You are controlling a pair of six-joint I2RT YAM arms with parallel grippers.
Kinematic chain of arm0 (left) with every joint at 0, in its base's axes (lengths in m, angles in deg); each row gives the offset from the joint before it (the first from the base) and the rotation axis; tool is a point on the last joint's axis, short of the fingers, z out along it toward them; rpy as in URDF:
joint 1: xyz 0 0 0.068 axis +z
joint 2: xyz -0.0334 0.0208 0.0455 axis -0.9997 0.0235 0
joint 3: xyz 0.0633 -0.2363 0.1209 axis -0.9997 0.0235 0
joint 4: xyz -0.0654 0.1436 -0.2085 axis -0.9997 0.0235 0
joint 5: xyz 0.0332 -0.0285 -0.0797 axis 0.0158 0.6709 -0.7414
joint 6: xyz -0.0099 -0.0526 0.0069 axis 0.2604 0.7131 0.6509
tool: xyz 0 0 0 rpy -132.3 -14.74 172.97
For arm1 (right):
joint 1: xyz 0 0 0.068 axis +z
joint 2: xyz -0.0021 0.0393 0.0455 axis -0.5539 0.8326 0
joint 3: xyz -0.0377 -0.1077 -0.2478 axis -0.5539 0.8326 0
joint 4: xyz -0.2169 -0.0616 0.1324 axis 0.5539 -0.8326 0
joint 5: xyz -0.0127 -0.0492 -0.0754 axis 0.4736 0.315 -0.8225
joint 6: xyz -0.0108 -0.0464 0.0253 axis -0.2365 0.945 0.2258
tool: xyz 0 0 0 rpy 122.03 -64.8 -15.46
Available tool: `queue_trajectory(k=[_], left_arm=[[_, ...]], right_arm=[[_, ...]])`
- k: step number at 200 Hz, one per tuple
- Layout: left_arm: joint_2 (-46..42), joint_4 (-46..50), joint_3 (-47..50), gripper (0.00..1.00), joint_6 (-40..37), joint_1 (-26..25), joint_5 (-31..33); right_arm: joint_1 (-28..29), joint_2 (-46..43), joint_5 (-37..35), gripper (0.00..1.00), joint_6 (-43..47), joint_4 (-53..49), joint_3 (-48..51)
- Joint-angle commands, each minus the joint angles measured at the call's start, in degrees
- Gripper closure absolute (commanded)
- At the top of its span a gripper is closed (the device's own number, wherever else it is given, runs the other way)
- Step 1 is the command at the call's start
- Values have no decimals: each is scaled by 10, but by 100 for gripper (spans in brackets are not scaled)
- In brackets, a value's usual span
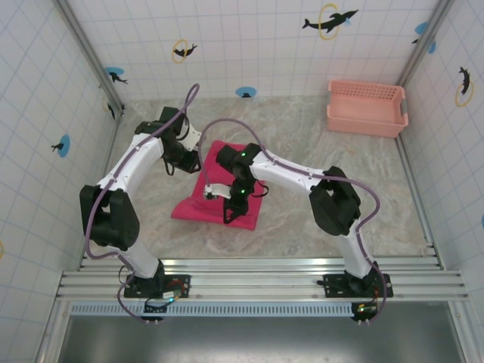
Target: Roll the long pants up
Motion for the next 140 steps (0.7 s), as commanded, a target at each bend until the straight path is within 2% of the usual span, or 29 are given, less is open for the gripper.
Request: queue_trajectory(k=[1, 38, 80, 110, 119, 140], left_arm=[[-19, 13, 15, 60, -8, 0, 1], [-21, 17, 20, 60, -6, 0, -12], [-31, 23, 29, 61, -5, -11, -9], [-50, 26, 53, 63, 1, -34, -1], [-58, 24, 62, 66, 6, -43, -4], [-82, 21, 86, 82, 16, -64, -13]], right_arm=[[-41, 36, 176, 100, -71, -24, -21], [-82, 99, 193, 100, -115, -10, -31], [-108, 123, 151, 100, -181, 80, 3], [-123, 142, 75, 100, -200, 103, -7], [-127, 148, 57, 100, -212, 115, -8], [-130, 163, 28, 100, -222, 124, -17]])
